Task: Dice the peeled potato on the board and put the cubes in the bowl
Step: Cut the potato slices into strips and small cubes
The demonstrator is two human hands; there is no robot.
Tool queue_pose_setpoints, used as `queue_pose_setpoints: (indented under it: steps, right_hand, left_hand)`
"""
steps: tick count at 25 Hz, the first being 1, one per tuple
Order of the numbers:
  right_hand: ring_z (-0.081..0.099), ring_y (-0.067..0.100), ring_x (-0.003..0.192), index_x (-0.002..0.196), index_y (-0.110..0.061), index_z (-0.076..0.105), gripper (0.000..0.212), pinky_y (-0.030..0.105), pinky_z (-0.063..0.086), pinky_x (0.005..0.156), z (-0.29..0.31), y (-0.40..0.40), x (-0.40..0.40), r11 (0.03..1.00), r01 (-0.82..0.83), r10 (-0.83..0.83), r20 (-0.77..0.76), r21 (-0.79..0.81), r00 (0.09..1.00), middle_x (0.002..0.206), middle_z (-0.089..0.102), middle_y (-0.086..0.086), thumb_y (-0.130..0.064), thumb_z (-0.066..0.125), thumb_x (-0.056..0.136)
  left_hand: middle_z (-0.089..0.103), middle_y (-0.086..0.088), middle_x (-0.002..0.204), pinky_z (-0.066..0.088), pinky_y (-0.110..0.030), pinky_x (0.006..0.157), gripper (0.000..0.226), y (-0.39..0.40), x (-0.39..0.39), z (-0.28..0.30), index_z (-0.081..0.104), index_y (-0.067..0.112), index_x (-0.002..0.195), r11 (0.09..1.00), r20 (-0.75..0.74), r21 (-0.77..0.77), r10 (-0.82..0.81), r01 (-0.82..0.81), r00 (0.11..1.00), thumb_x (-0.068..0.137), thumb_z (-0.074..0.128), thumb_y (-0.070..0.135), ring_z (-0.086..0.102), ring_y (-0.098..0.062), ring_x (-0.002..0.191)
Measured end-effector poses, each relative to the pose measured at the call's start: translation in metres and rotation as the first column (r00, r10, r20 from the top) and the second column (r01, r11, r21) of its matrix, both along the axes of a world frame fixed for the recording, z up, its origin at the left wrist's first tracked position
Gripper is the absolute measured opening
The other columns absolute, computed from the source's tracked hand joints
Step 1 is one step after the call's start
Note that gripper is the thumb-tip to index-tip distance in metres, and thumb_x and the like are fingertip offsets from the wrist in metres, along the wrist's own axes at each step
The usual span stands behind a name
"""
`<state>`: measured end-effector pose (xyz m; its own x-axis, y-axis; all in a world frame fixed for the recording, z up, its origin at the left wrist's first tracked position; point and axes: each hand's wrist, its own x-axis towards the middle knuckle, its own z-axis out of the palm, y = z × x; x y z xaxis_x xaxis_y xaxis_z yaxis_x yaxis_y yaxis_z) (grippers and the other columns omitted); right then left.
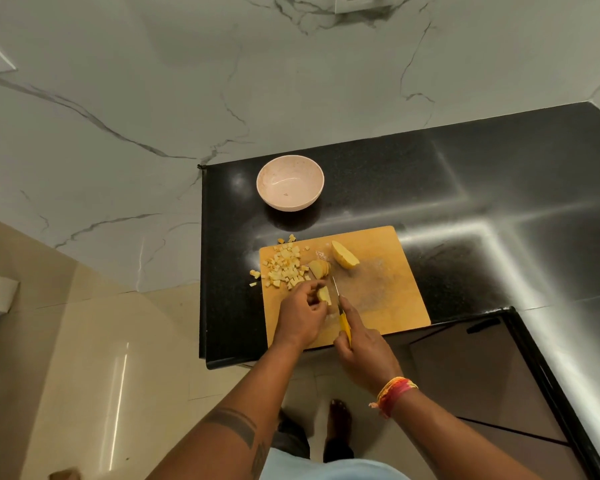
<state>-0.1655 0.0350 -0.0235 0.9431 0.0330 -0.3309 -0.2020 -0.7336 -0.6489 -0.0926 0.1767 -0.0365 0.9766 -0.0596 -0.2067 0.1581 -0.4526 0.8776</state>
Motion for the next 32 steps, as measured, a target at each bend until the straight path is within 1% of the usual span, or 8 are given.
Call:
queue_pose_setpoints:
  steps: [2,4,6,8,14,22,28,32]
  right_hand:
    - [0.056,0.020,0.053,0.161,-0.041,0.004,0.075,0.044,0.048,0.053,-0.002,-0.003,-0.012,0.999,-0.029,0.029,-0.020,-0.020,0.999,0.064,0.058,0.000,-0.027,0.044,0.099]
    - [0.056,0.021,0.054,0.160,-0.043,-0.001,0.078,0.046,0.049,0.055,-0.003,-0.006,-0.019,0.997,-0.060,0.059,-0.040,-0.040,0.997,0.064,0.059,0.000,-0.028,0.043,0.099]
    - [0.056,0.020,0.053,0.159,-0.043,-0.008,0.081,0.045,0.049,0.054,-0.003,-0.007,-0.023,0.994,-0.089,0.086,-0.043,-0.066,0.995,0.063,0.059,-0.002,-0.028,0.042,0.098]
    - [0.055,0.019,0.052,0.159,-0.042,-0.012,0.082,0.044,0.050,0.053,-0.002,-0.004,-0.024,0.991,-0.097,0.094,-0.033,-0.093,0.995,0.063,0.058,-0.003,-0.030,0.040,0.097]
    - [0.053,0.018,0.053,0.162,-0.033,-0.010,0.081,0.035,0.041,0.050,0.003,0.006,-0.015,0.979,-0.115,0.110,-0.038,-0.166,0.993,0.065,0.057,-0.003,-0.029,0.042,0.098]
    - [0.055,0.021,0.053,0.161,-0.033,-0.008,0.079,0.037,0.047,0.052,0.000,0.003,0.006,0.963,-0.171,0.161,-0.062,-0.209,0.985,0.064,0.057,0.001,-0.030,0.040,0.098]
    - [0.055,0.021,0.052,0.162,-0.029,-0.004,0.078,0.041,0.051,0.054,-0.001,0.003,-0.002,0.961,-0.178,0.168,-0.061,-0.212,0.984,0.063,0.057,0.000,-0.029,0.040,0.098]
    - [0.056,0.022,0.054,0.162,-0.030,-0.006,0.078,0.039,0.049,0.055,-0.003,0.007,0.007,0.961,-0.178,0.165,-0.077,-0.212,0.983,0.065,0.057,0.003,-0.029,0.039,0.098]
  left_hand:
    - [0.062,0.004,0.131,0.051,-0.015,0.093,0.046,0.000,-0.007,-0.006,0.063,0.025,0.132,0.987,0.045,0.145,-0.078,0.071,0.996,0.092,0.066,0.003,0.061,-0.001,0.109]
    - [0.057,0.008,0.141,0.043,-0.024,0.108,0.051,-0.001,-0.011,-0.010,0.059,0.028,0.139,0.948,0.078,0.296,-0.146,0.117,0.986,0.093,0.064,0.006,0.051,-0.010,0.126]
    - [0.053,0.008,0.147,0.034,-0.026,0.112,0.050,-0.003,-0.013,-0.009,0.057,0.025,0.142,0.911,0.085,0.390,-0.181,0.135,0.980,0.095,0.061,0.008,0.043,-0.014,0.132]
    - [0.052,0.007,0.149,0.032,-0.024,0.110,0.047,-0.003,-0.015,-0.009,0.057,0.022,0.143,0.890,0.100,0.435,-0.197,0.136,0.975,0.097,0.061,0.012,0.042,-0.016,0.132]
    - [0.056,0.001,0.139,0.039,-0.027,0.108,0.041,-0.005,-0.008,-0.010,0.062,0.015,0.137,0.876,0.107,0.463,-0.206,0.135,0.973,0.095,0.065,0.013,0.049,-0.019,0.128]
    - [0.061,0.001,0.138,0.038,-0.025,0.105,0.037,-0.006,-0.008,-0.004,0.068,0.012,0.130,0.872,0.140,0.470,-0.226,0.136,0.964,0.093,0.066,0.005,0.053,-0.022,0.124]
    - [0.060,0.002,0.140,0.029,-0.016,0.102,0.037,-0.005,-0.011,-0.003,0.067,0.014,0.132,0.875,0.124,0.467,-0.206,0.126,0.971,0.095,0.063,0.007,0.052,-0.019,0.126]
    - [0.062,0.003,0.138,0.031,-0.020,0.101,0.035,-0.006,-0.014,-0.003,0.068,0.015,0.129,0.883,0.131,0.457,-0.188,0.109,0.973,0.096,0.062,0.008,0.054,-0.021,0.124]
